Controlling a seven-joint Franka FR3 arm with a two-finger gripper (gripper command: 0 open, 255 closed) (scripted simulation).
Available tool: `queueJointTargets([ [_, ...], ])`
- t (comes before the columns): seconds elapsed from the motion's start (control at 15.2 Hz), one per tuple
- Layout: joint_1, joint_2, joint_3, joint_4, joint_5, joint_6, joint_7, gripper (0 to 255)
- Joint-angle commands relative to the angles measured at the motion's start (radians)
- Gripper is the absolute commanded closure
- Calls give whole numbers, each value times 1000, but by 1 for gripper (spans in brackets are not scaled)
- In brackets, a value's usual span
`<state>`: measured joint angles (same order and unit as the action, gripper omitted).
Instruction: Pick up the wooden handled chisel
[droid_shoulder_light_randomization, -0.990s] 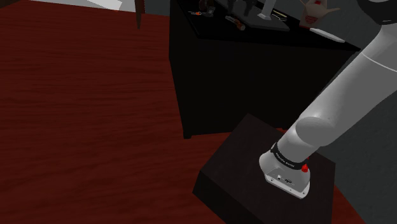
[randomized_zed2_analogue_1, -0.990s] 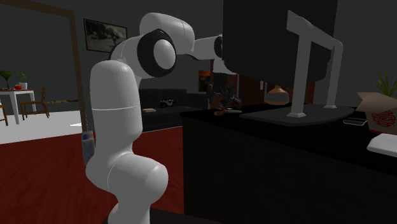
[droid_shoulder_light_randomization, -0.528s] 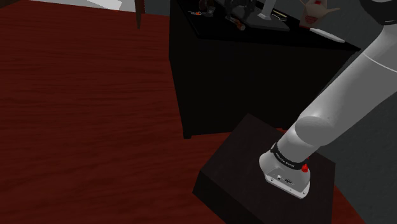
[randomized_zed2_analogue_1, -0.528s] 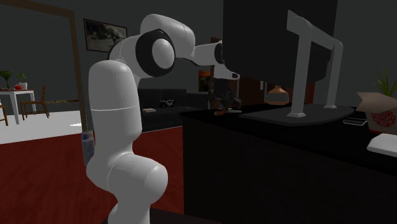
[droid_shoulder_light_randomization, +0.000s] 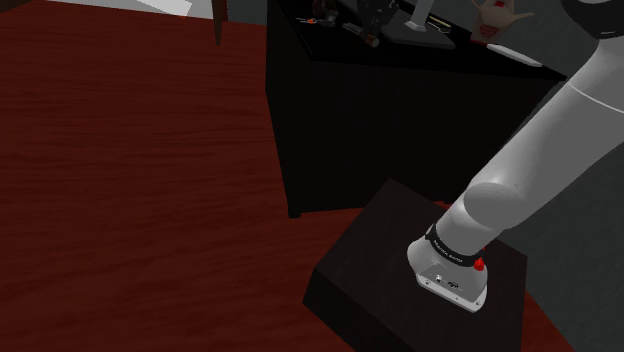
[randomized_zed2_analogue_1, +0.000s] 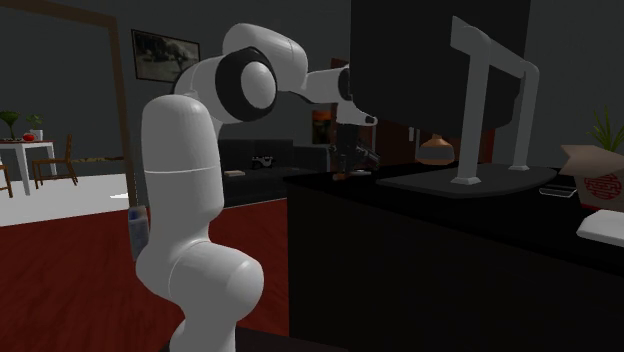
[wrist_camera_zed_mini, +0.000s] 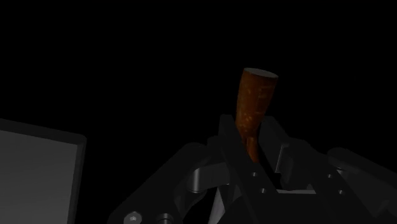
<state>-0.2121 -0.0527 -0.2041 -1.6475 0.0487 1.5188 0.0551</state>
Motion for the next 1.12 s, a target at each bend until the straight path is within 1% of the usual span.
queueJointTargets([
  [0.0, -21, 10, -33, 10, 2, -4, -5, 255],
  [0.07, -23, -12, -22, -33, -1, 18, 2, 255],
  [0.59, -36, 20, -14, 114, 7, -97, 2, 255],
  [1.06, -49, 66, -10, 268, 18, -207, 1, 255],
])
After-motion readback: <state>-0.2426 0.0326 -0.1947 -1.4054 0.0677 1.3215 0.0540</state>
